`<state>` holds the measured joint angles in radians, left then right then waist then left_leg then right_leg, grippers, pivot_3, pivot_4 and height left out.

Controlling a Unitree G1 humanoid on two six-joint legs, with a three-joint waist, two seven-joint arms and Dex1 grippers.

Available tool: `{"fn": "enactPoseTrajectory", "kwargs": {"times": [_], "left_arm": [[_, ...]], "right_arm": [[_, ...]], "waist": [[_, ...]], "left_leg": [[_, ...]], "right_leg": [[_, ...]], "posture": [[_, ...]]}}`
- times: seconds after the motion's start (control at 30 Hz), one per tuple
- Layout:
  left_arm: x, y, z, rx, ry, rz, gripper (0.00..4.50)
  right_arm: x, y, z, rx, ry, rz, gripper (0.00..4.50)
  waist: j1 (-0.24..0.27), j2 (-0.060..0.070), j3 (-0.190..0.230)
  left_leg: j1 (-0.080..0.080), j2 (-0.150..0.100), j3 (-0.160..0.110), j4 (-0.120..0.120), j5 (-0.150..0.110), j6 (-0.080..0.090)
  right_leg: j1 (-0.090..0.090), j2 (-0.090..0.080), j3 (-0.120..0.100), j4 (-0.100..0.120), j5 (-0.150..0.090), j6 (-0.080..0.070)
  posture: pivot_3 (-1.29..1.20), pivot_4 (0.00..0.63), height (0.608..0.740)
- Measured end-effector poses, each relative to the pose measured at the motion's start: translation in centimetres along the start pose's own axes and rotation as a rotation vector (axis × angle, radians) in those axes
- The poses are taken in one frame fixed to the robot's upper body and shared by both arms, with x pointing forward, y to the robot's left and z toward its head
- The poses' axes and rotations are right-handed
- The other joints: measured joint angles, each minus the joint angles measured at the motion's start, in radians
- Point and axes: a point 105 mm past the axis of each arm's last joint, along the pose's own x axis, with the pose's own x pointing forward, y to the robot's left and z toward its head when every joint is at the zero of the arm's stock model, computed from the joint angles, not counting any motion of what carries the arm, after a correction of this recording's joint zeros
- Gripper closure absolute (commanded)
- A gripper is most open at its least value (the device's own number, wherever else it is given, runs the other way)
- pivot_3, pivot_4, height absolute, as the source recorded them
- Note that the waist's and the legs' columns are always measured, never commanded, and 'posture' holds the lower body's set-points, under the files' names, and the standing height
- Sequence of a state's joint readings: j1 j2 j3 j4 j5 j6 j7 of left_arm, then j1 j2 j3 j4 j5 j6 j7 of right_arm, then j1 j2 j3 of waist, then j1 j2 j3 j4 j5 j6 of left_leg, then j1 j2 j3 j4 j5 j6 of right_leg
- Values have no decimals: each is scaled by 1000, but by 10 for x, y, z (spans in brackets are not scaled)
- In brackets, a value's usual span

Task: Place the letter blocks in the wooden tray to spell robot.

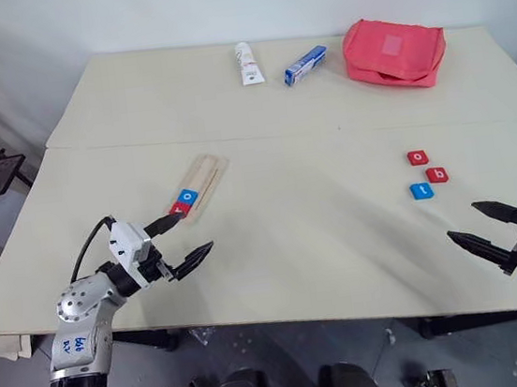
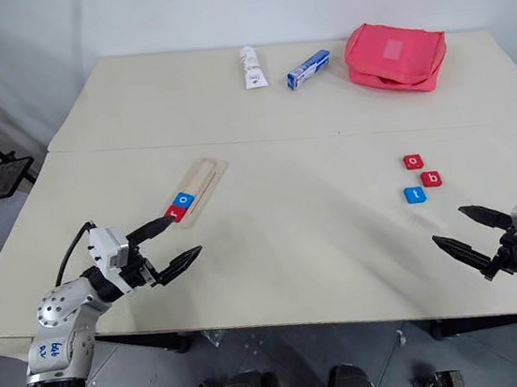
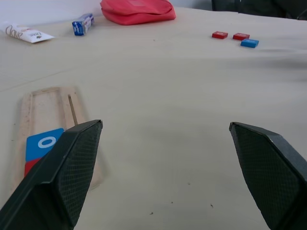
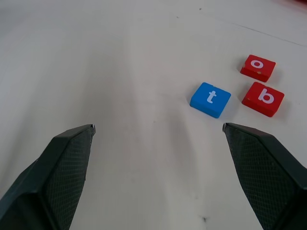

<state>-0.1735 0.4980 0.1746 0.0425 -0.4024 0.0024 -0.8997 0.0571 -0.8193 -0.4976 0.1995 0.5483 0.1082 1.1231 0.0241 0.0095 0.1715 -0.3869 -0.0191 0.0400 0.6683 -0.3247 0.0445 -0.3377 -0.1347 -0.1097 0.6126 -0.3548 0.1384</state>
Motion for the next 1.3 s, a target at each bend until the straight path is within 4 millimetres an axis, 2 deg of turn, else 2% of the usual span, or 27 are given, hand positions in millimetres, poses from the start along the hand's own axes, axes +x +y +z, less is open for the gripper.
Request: {"fn": "enactPoseTrajectory", "kwargs": {"times": [0.37,0.57,0.8,0.97,1.17,1.3], "left_arm": [[-1,1,-1,-17,21,37,0],[-24,12,-8,-17,188,110,0],[-34,32,3,-21,250,210,0],[-21,54,28,-2,294,300,0],[-1,57,30,-55,399,373,0],[29,54,41,-89,479,385,0]], "right_arm": [[4,0,4,-8,-10,16,31],[17,1,17,-57,-23,71,31],[35,1,28,-106,-28,136,31],[45,7,34,-137,-36,189,31],[45,9,35,-150,-26,216,31],[45,12,39,-172,-19,258,31]], "waist": [[-2,0,0],[-5,0,0],[2,0,0],[-1,0,0],[0,-1,1],[1,-3,2]], "left_leg": [[0,0,0,0,0,0],[0,1,0,0,0,0],[0,0,-2,1,0,0],[0,0,-3,2,0,0],[0,-1,-3,3,0,0],[-2,-1,-4,6,0,0]], "right_leg": [[0,0,0,0,0,0],[0,1,1,0,0,0],[0,0,1,2,0,0],[-1,0,1,5,0,0],[-1,0,1,7,0,0],[-1,0,2,8,0,0]], "posture": [[0,150,740],[0,150,740],[0,150,740],[0,150,740],[0,150,740],[0,150,740]]}}
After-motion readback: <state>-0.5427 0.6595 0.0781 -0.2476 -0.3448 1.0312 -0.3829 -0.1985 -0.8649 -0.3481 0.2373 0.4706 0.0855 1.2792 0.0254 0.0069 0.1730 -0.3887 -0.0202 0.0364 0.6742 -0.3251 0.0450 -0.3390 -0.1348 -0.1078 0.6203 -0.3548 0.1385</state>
